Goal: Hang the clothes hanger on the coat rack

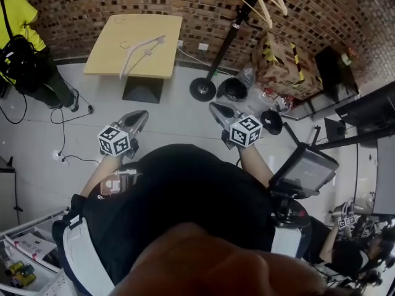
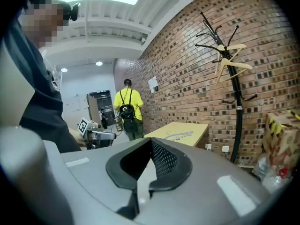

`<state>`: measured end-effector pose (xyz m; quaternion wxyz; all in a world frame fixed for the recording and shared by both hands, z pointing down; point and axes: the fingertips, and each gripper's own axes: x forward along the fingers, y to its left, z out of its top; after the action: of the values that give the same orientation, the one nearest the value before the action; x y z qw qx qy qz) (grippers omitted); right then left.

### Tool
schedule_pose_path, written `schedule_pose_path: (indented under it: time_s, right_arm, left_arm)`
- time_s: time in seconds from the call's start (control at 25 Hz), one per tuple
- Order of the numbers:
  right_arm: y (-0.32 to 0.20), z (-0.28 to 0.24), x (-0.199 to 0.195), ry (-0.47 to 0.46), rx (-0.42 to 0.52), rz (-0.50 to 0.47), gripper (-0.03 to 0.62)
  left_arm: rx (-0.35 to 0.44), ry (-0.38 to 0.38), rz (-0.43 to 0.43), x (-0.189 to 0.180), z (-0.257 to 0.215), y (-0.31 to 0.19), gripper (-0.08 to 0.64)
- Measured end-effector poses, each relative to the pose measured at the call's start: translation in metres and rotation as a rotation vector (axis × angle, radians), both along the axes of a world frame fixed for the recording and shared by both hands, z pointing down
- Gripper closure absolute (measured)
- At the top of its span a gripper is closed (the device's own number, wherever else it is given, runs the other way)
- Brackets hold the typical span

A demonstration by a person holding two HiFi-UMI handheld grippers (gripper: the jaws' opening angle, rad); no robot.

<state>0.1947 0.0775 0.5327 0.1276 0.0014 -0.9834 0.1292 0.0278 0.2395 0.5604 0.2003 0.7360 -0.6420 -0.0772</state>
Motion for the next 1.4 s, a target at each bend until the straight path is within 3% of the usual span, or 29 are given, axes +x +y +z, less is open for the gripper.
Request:
schedule_pose_path:
  time_s: [0.16, 0.4, 0.64, 0.76, 0.88, 1.12, 1.4]
  right_arm:
    - [0.005, -0.008, 0.043, -0.038, -0.031, 0.035, 0.580]
    - [0.003, -0.011, 0.147, -0.066, -0.046, 0.052, 0.580]
    - [0.012, 0.019, 0.275, 0.019, -0.043, 0.039, 0.580]
    - [0.011, 0.040, 0.333, 0.067, -0.049, 0.040, 0.580]
    - [0.004, 0.046, 0.371, 0.055, -0.085, 0.069, 0.580]
    - [0.003, 0.039, 0.391, 0.030, -0.068, 0.089, 0.581]
    - [0.024, 0.034, 0.373, 0.024, -0.037, 0.061, 0.581]
  left_arm:
    - [0.010, -0.014, 0.036, 0.048, -0.008, 0.000, 0.558]
    - [0.032, -0.057, 0.056, 0.139, -0.024, -0.013, 0.558]
    - [0.029, 0.037, 0.068, 0.270, -0.003, -0.025, 0.558]
    - [-0.011, 0.079, 0.094, 0.340, 0.017, -0.032, 0.558]
    - [-0.048, 0.070, 0.129, 0.388, 0.021, -0.039, 0.558]
    - [-0.013, 0.005, 0.138, 0.407, -0.009, -0.042, 0.558]
    - [0.011, -0.012, 0.099, 0.385, -0.018, -0.019, 0.558]
